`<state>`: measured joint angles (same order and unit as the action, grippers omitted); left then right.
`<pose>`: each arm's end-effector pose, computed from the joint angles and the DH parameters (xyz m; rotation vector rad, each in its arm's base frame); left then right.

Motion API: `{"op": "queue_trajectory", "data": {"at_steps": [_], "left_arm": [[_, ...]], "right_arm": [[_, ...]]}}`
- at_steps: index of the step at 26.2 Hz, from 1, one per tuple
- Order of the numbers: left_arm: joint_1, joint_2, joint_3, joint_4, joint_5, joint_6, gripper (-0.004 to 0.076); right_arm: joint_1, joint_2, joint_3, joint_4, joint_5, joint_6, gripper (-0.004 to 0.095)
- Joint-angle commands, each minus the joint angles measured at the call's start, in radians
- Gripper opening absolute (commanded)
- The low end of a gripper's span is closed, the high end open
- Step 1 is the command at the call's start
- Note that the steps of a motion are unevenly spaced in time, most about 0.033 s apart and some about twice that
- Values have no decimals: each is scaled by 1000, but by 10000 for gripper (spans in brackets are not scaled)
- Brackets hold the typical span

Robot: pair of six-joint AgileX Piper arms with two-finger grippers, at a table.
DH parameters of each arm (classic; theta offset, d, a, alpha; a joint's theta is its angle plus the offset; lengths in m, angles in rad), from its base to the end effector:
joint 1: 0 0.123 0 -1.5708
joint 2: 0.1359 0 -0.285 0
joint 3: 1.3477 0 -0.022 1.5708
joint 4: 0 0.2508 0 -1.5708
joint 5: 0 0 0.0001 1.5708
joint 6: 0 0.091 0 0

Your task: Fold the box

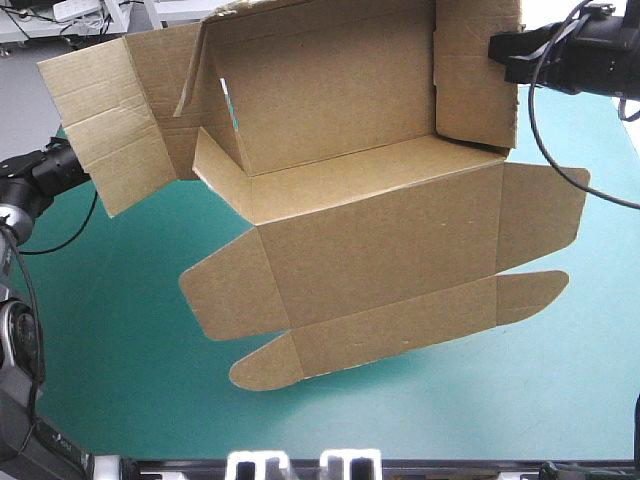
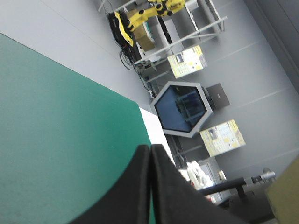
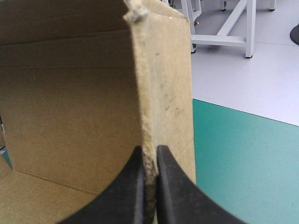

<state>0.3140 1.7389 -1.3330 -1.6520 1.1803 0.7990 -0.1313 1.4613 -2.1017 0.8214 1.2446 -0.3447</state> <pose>0.3734 0.0330 0.3329 -0.2169 1.8315 -1.4588 0.2471 0.0310 0.5666 -0.3887 1.8527 0.6453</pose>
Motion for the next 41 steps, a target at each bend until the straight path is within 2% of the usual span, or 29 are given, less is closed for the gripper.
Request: {"op": "queue_trajectory", "data": {"at_steps": [1,6,13,19,28,41], "left_arm": [[-64,-91,-36,-87,123,-5,-10],[-94,-188,-38,-130,121,-7,-10],[-94,-294,-38,-131,121,-62,-10],[-94,-361,-38,-8,121,-95,-10],[-107,-404,-38,18,117,-113,-10],[-244,-421,-38,112,90,-104,-10]], "right_arm": [[-7,-10,-28,77,10,6,-19],[-7,21,-28,15,10,10,-19],[-7,59,-28,7,10,7,-19],[-7,76,-28,14,-11,7,-19],[-5,81,-28,21,-39,3,-19],[-3,81,-28,25,-66,3,-19]]}}
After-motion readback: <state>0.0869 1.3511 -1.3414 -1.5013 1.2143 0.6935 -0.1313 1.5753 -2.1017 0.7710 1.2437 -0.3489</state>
